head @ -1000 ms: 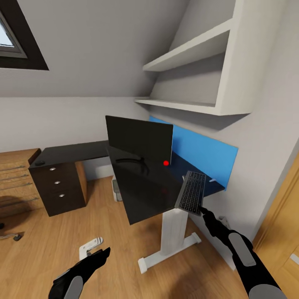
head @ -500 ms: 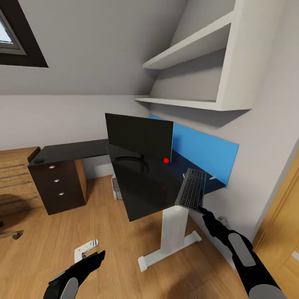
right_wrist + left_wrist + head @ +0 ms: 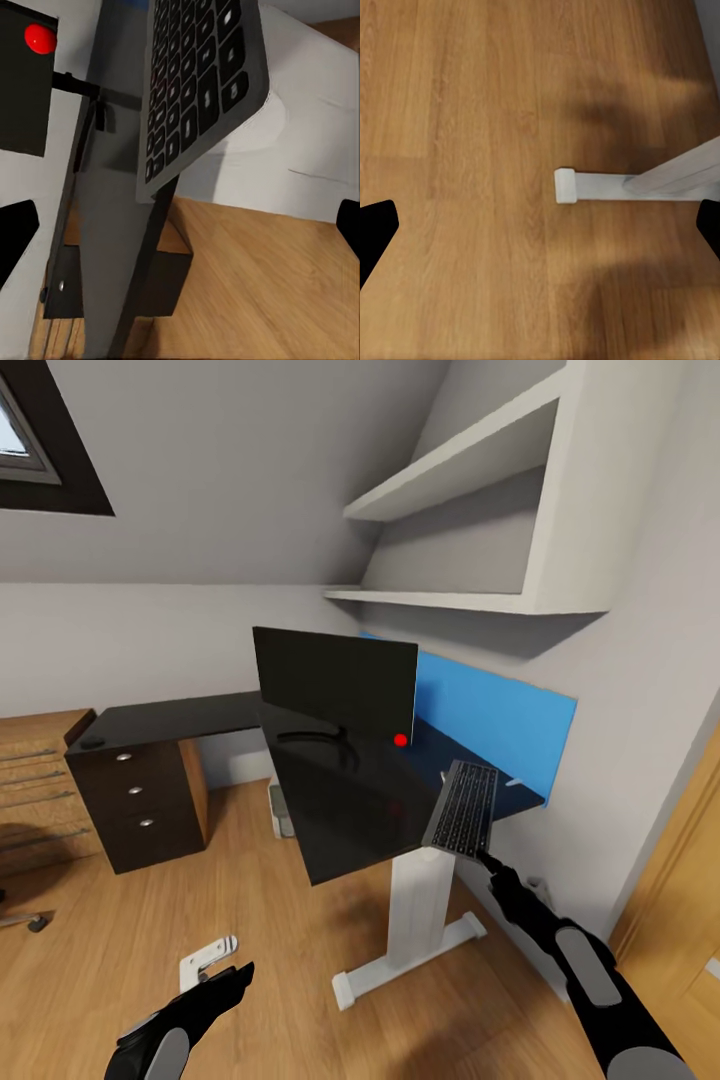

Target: In the bedroom, organize the workspace by keeping the computer under the desk, ensuring the monitor is on the desk, placing the keyboard on the desk next to the monitor, placing the mouse on the desk next to the keyboard, moving the folder from the swivel chair onto the desk next to the mouse, stacking the notebook on top of the folder with the pen on top of the notebook, and positioning the swivel chair next to the desk.

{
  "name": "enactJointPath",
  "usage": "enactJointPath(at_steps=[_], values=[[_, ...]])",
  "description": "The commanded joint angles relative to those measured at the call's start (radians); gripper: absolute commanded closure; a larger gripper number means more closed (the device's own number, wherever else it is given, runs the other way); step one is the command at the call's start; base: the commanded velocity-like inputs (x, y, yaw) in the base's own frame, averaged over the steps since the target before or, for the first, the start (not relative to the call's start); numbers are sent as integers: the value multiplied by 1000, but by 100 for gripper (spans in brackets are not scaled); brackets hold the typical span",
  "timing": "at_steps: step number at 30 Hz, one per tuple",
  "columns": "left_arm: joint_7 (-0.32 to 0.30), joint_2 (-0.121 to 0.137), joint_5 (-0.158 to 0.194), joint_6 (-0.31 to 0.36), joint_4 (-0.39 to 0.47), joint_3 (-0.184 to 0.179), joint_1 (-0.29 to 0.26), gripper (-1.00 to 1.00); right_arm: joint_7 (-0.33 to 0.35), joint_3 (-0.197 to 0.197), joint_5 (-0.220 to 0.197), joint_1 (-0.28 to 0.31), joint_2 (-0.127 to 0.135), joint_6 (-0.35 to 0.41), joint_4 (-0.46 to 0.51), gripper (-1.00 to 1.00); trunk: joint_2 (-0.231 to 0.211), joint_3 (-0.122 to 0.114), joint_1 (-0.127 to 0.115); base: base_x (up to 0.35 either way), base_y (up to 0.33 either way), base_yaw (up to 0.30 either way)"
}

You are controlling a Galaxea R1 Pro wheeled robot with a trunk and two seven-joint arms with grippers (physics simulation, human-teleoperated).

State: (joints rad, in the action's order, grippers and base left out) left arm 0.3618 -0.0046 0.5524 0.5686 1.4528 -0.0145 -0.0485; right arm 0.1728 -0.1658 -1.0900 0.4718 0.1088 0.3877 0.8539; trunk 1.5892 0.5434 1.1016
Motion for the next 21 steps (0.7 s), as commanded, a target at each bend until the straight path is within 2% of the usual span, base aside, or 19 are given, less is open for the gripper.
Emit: enactJointPath(at_steps=[1, 7, 17, 21], values=[[9, 1, 11, 2, 1, -1, -1, -100, 75, -2, -2, 1, 2, 7, -12, -100, 8, 4, 4, 0, 0, 0], [9, 1, 11, 2, 1, -1, -1, -100, 163, -1, 9, 1, 2, 7, -22, -100, 50, 23, 27, 0, 0, 0], [9, 2, 11, 2, 1, -1, -1, -100, 195, -4, 16, 1, 2, 5, -20, -100, 120, 54, 65, 0, 0, 0], [9, 2, 11, 2, 1, -1, -1, -100, 241, -4, 16, 1, 3, 5, -20, -100, 148, 67, 81, 0, 0, 0]])
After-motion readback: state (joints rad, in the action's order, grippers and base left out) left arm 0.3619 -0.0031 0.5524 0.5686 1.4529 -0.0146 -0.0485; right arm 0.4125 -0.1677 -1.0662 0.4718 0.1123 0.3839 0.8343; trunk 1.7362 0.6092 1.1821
